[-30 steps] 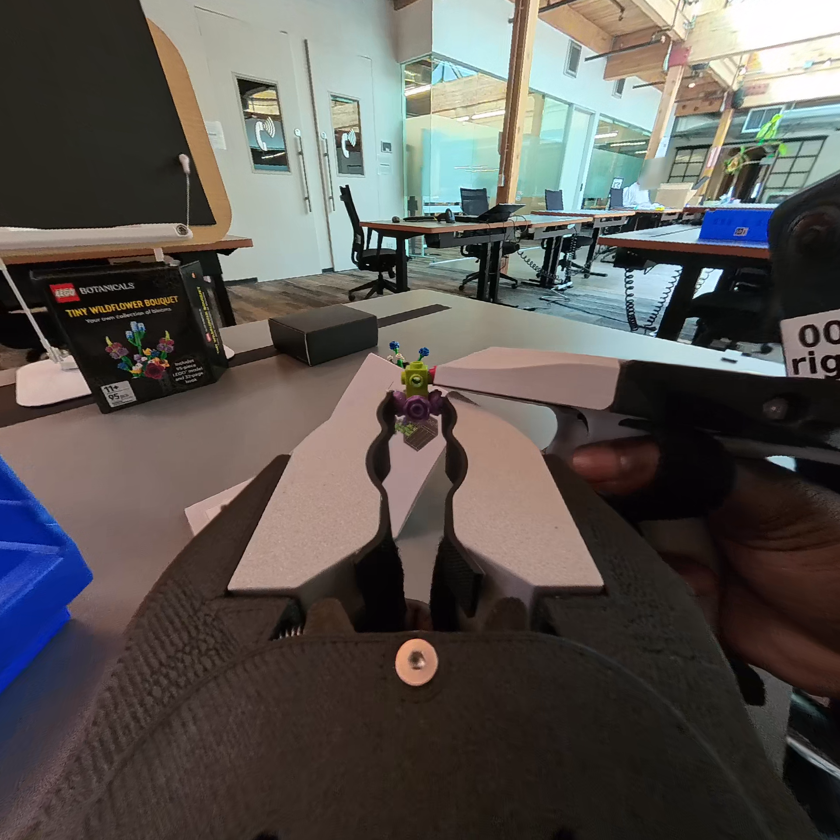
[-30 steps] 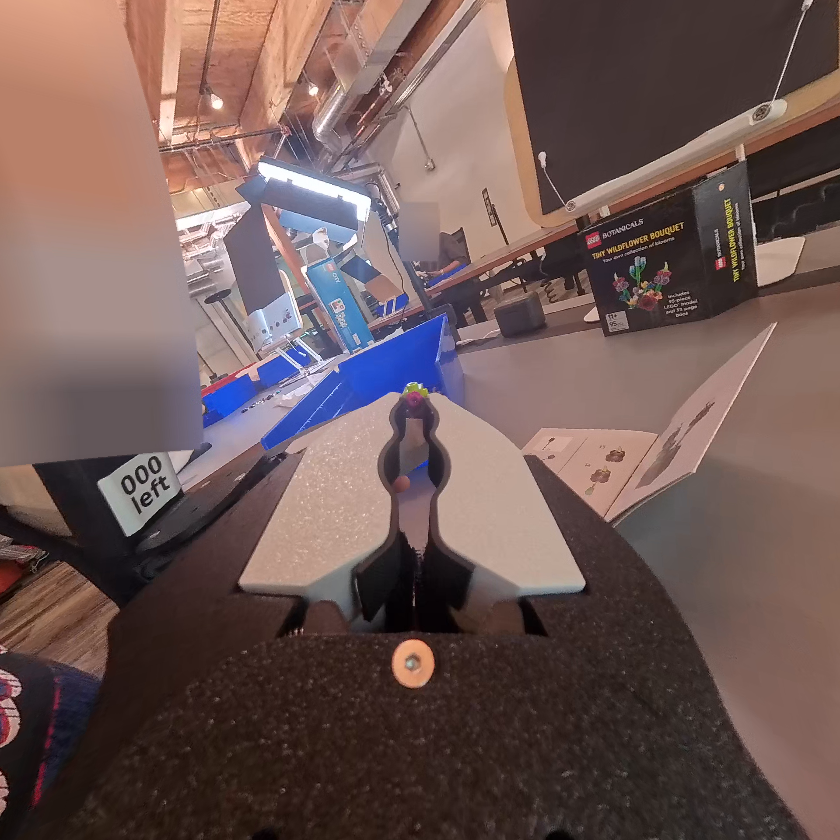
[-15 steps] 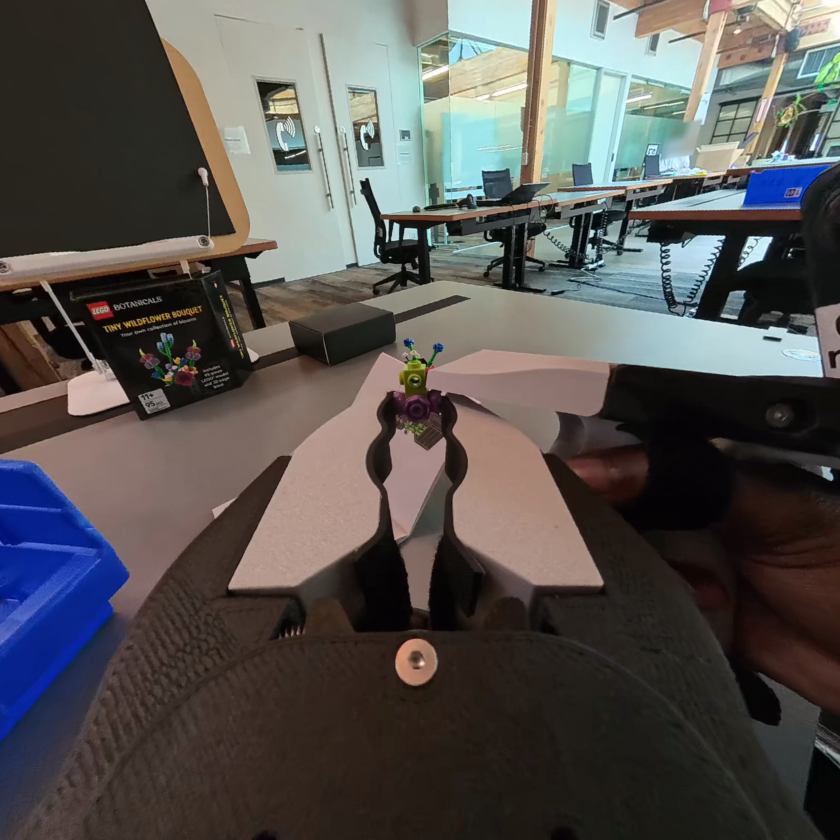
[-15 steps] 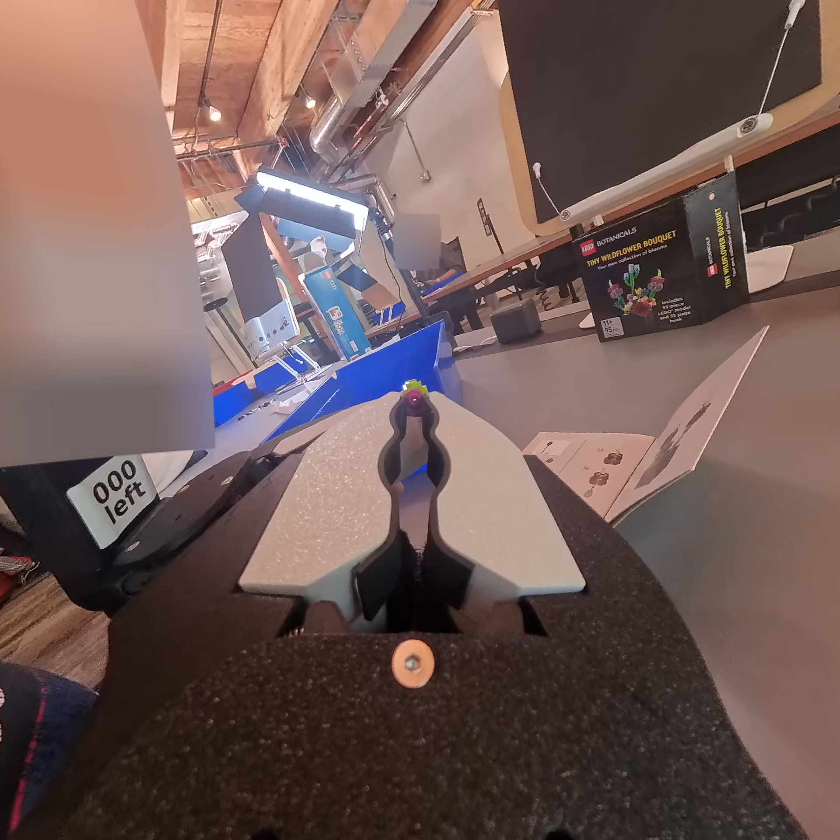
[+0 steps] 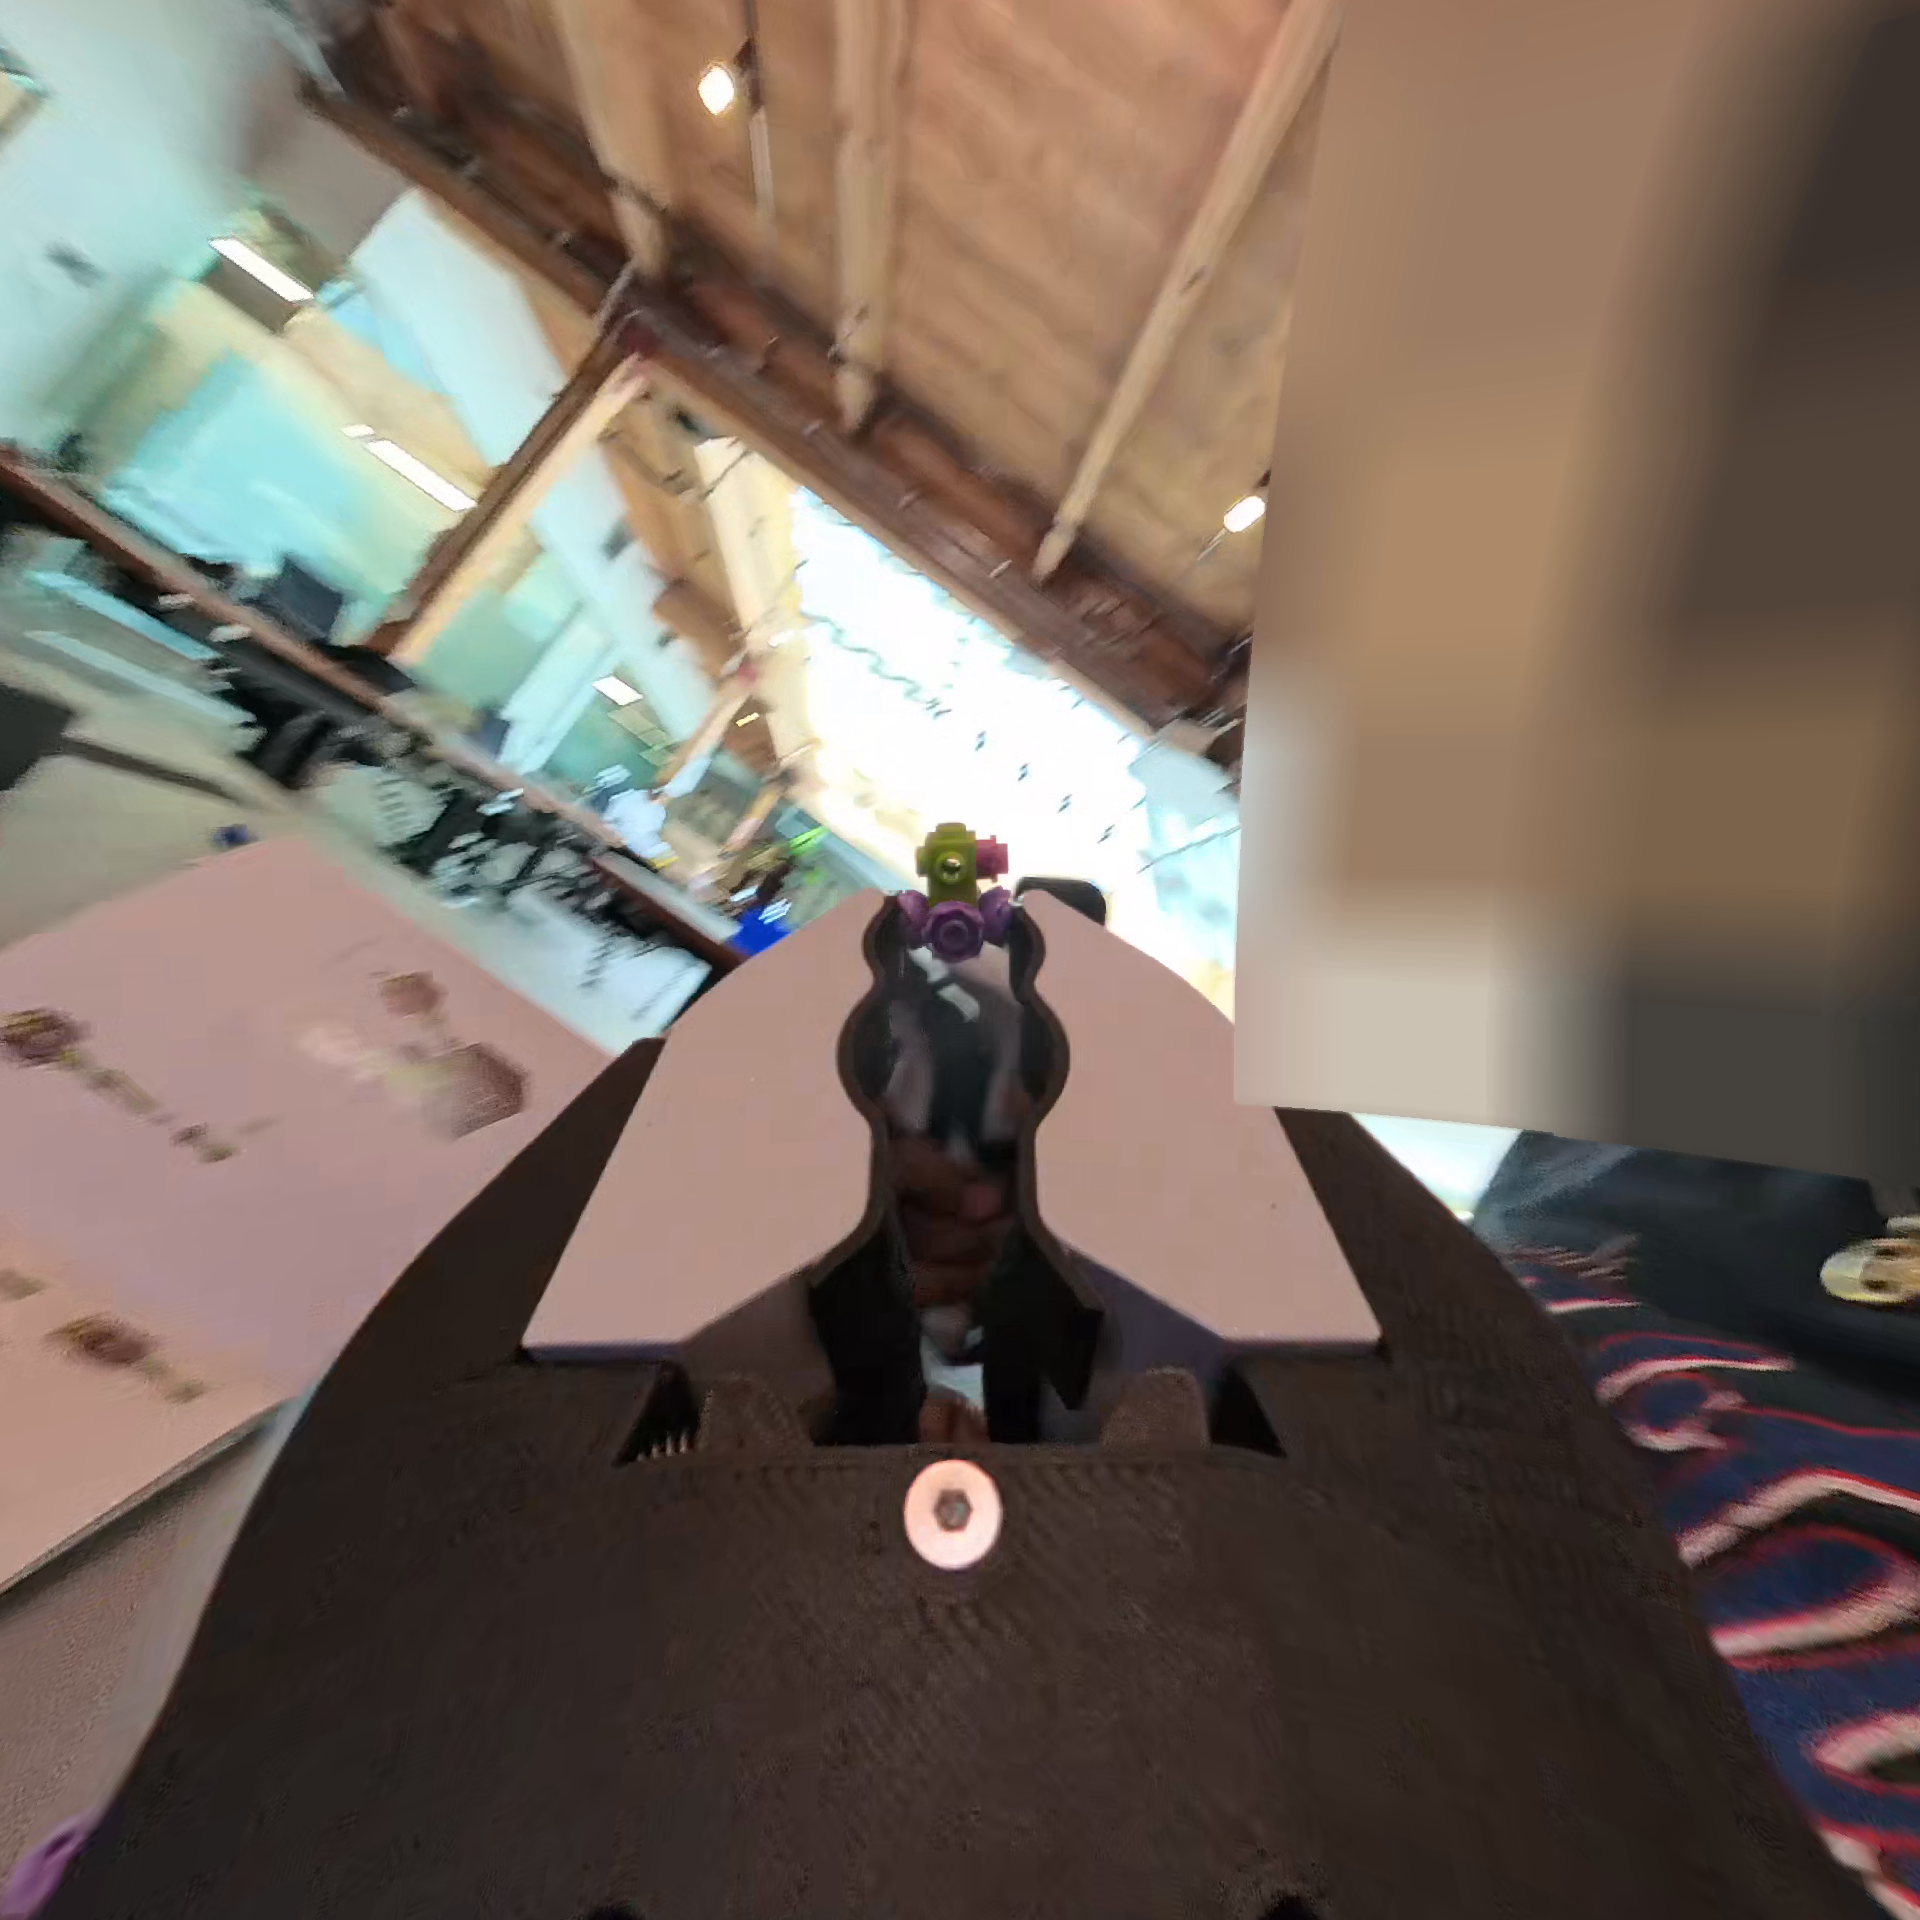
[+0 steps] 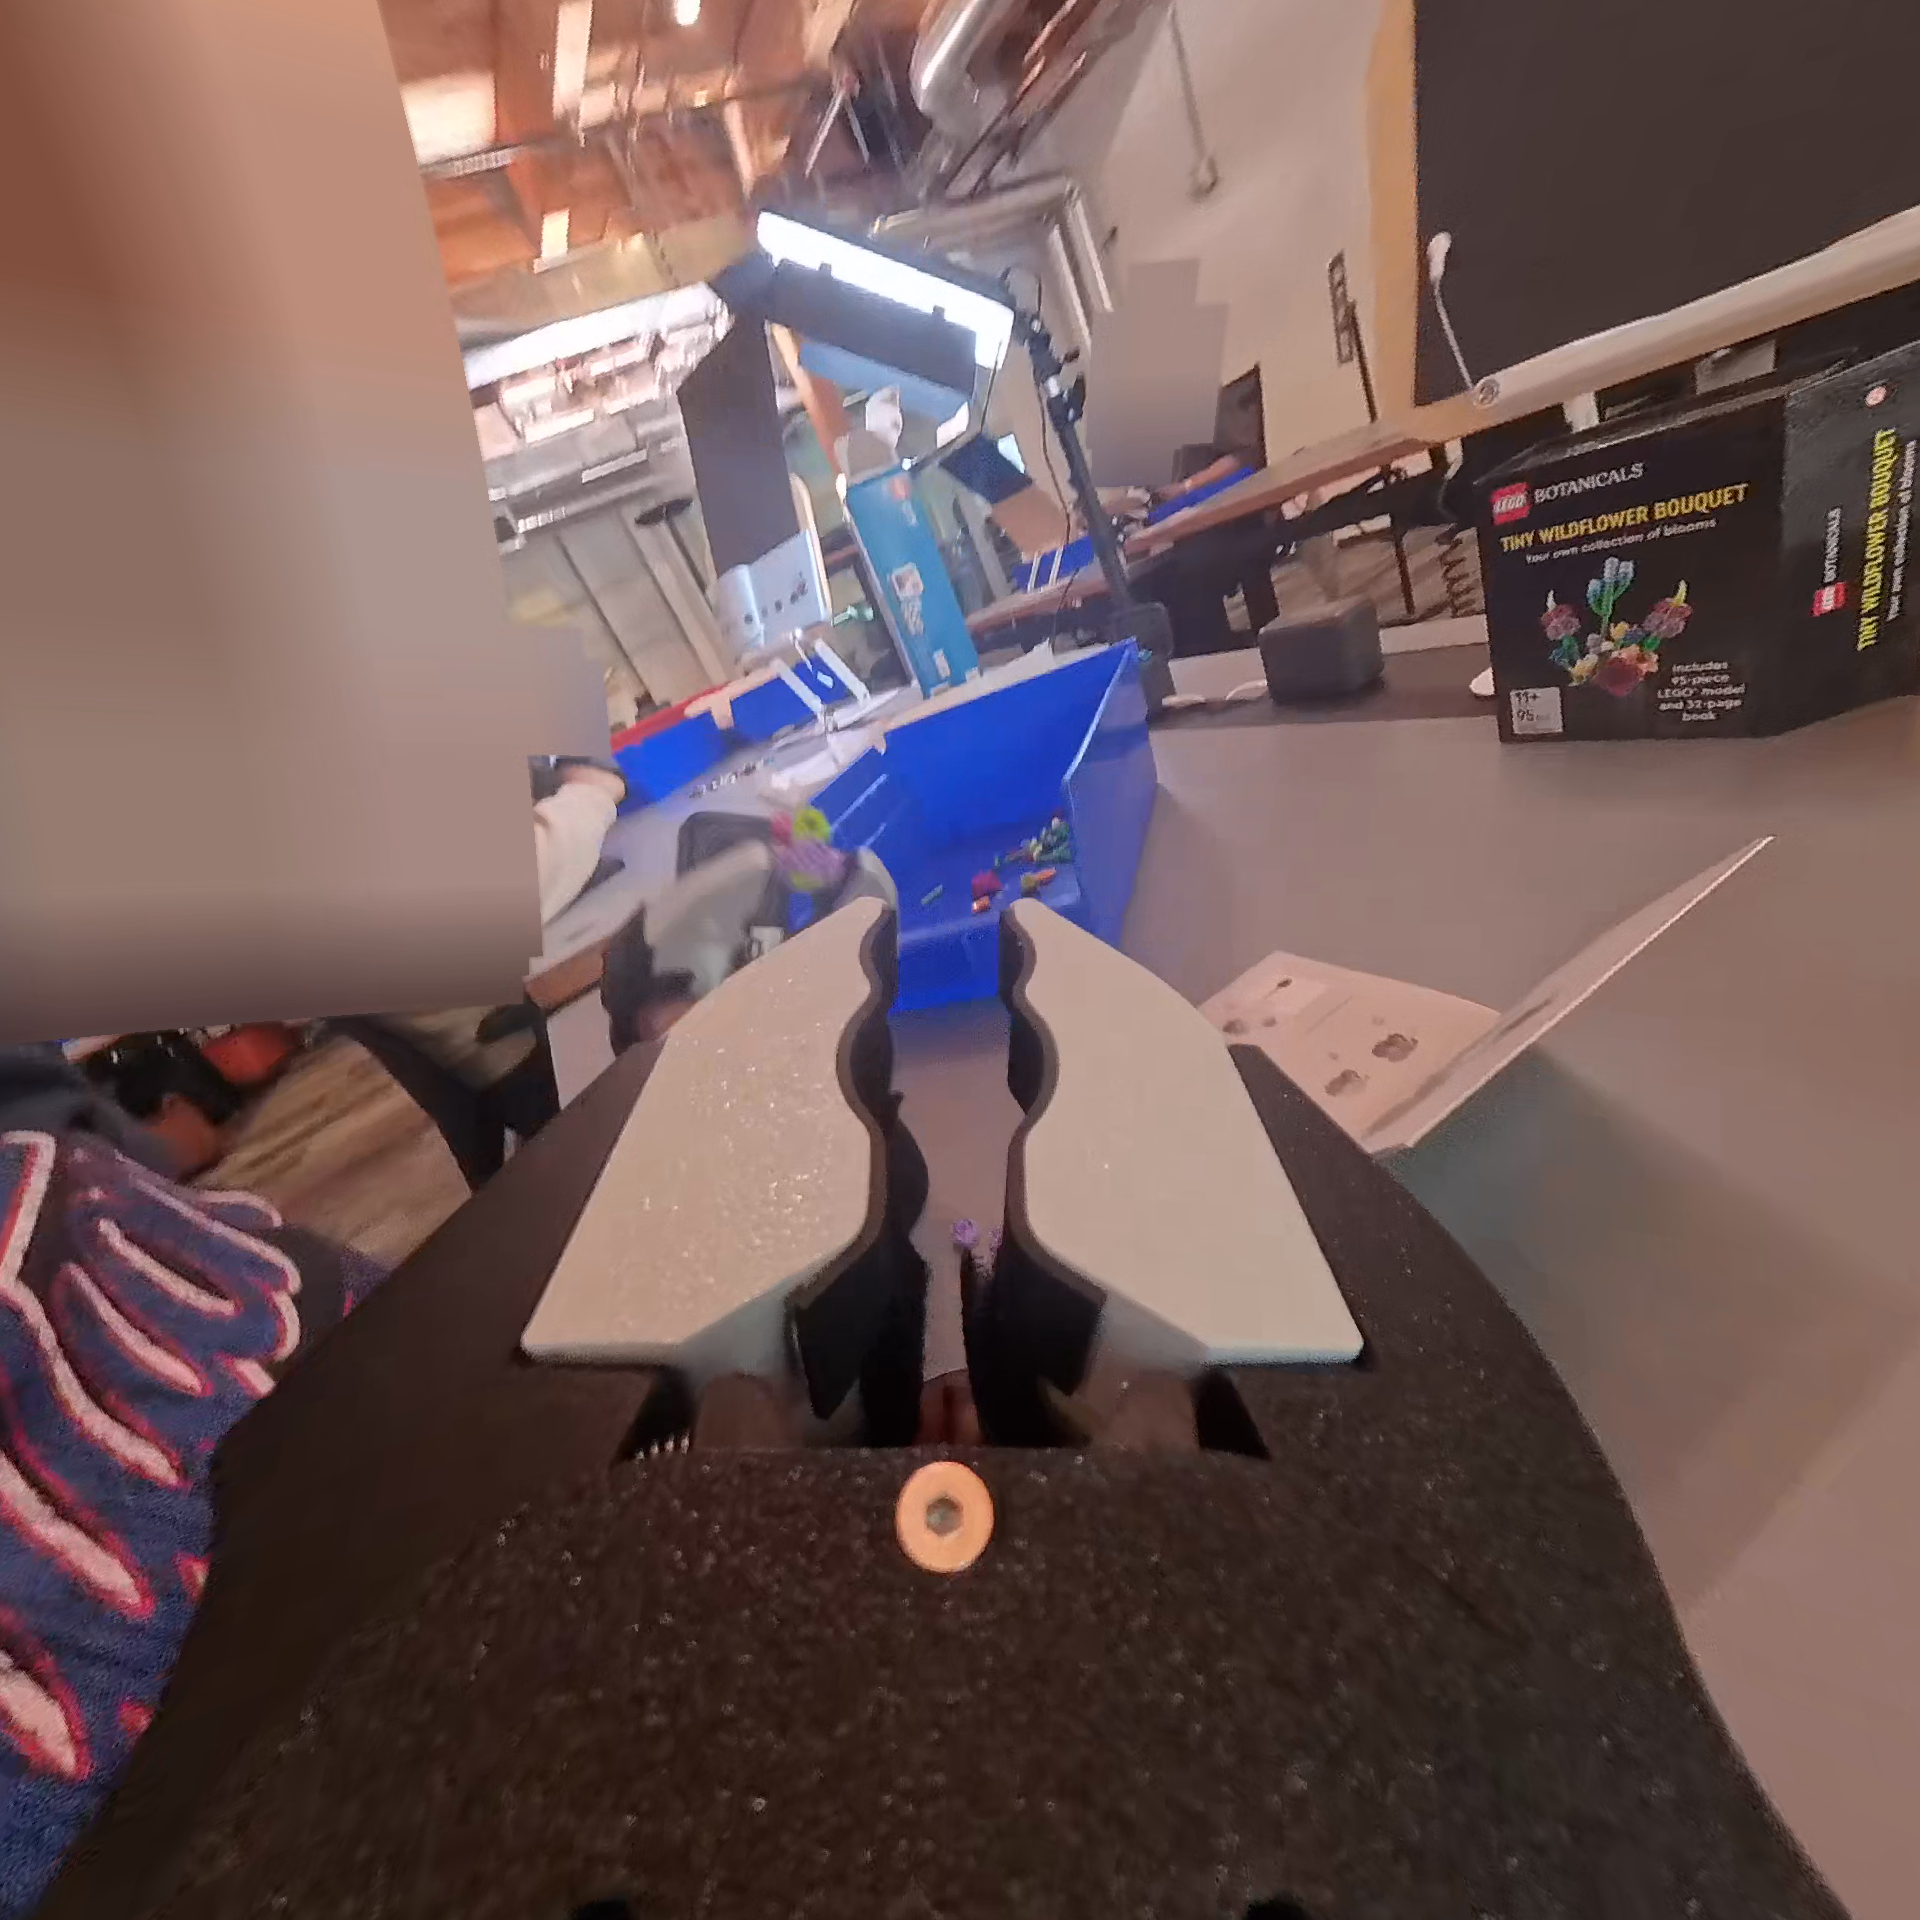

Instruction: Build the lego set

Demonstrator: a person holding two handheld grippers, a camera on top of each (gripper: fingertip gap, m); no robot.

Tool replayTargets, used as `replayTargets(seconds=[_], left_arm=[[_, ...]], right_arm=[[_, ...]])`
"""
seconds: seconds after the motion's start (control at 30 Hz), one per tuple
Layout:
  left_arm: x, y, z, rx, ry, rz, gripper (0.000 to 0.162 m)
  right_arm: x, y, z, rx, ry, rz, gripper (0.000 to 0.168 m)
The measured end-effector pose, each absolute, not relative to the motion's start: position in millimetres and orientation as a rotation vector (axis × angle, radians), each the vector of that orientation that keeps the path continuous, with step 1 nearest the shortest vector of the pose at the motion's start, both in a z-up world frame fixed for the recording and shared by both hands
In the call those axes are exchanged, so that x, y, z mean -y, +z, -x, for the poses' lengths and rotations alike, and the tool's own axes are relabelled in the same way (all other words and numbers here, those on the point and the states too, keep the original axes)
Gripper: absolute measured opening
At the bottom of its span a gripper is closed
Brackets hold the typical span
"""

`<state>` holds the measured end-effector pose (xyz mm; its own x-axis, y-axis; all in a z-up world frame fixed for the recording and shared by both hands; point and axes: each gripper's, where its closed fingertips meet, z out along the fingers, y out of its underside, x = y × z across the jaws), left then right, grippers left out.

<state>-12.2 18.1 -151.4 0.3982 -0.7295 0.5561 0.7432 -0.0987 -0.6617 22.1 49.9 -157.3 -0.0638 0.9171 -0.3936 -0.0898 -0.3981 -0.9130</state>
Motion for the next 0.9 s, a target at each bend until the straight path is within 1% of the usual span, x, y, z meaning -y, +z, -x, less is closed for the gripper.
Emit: replayTargets(seconds=[0.07,0.13,0.2,0.27,0.33,0.37,0.6,0.9], left_arm=[[-7.1,-139.4,19.8,0.03,-1.382,0.983,0.019],[-2.1,-136.2,24.8,0.033,-1.415,0.928,0.02],[1.5,-137.0,23.2,-0.001,-1.393,0.937,0.019],[3.7,-138.8,19.4,-0.035,-1.37,0.957,0.019],[2.8,-139.9,19.3,-0.032,-1.365,0.96,0.02],[1.2,-141.4,19.3,-0.027,-1.369,0.97,0.02],[-4.1,-150.7,5.4,-0.082,-1.341,1.07,0.019],[-5.8,-152.9,4.3,-0.078,-1.359,1.082,0.019]], right_arm=[[-50.0,-159.6,-25.7,1.025,1.56,1.392,0.018],[-43.8,-170.5,-30.4,1.195,1.553,1.421,0.016],[-38.6,-207.3,-42.2,1.492,1.432,1.562,0.02],[-43.7,-254.4,-62.8,1.78,1.133,1.693,0.03],[-51.4,-285.7,-78.7,1.959,0.844,1.699,0.026],[-49.3,-291.9,-80.3,2.007,0.794,1.669,0.02],[-44.8,-295.9,-67.7,2.041,0.779,1.577,0.012],[-45.8,-303.2,-65.2,2.102,0.728,1.556,0.011]])
